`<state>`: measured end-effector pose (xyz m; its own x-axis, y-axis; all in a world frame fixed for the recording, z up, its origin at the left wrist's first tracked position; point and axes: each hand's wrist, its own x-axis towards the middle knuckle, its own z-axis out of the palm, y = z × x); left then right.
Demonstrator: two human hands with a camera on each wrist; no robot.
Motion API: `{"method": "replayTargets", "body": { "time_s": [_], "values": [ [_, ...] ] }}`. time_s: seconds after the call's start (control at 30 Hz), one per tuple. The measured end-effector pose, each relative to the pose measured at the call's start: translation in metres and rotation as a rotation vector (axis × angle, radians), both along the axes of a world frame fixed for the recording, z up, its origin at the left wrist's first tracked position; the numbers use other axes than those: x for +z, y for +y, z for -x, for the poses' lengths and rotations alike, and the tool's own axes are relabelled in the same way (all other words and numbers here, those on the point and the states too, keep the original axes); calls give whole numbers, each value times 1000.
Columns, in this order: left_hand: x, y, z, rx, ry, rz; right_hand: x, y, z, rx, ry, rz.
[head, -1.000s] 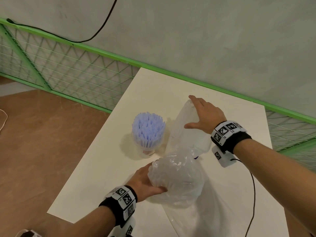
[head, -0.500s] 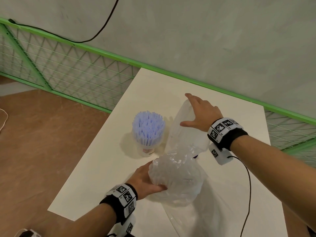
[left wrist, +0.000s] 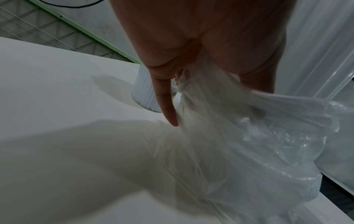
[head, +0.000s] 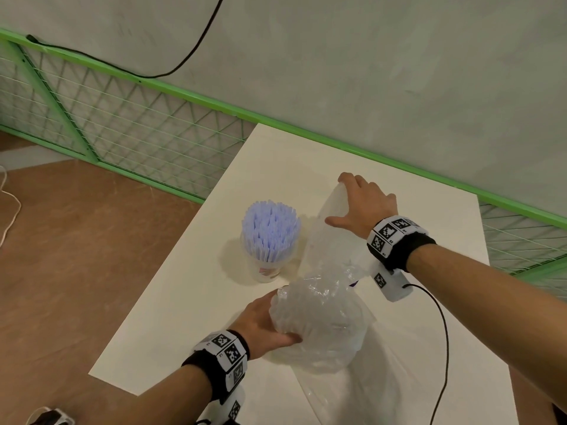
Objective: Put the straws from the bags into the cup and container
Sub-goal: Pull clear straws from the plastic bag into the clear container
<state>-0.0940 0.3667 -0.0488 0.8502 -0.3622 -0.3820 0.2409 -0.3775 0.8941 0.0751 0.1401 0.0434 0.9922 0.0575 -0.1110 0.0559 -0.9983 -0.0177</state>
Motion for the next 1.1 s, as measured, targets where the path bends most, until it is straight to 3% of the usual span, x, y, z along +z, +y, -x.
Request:
{"method": "replayTargets", "body": {
  "time_s": [0.3, 0.47, 0.77, 1.1],
  "values": [
    [-8, 1, -2, 20, -2, -7, 23, -26, 5, 78, 53, -84],
    [-9, 1, -2, 14, -5, -11, 24, -42, 10, 59, 235, -121],
    [-7, 0, -2, 25, -1, -12, 23, -34, 3, 68, 220, -18],
    [-6, 0, -1, 7, -18, -37, 13, -21, 1, 15, 152, -61]
  ]
}}
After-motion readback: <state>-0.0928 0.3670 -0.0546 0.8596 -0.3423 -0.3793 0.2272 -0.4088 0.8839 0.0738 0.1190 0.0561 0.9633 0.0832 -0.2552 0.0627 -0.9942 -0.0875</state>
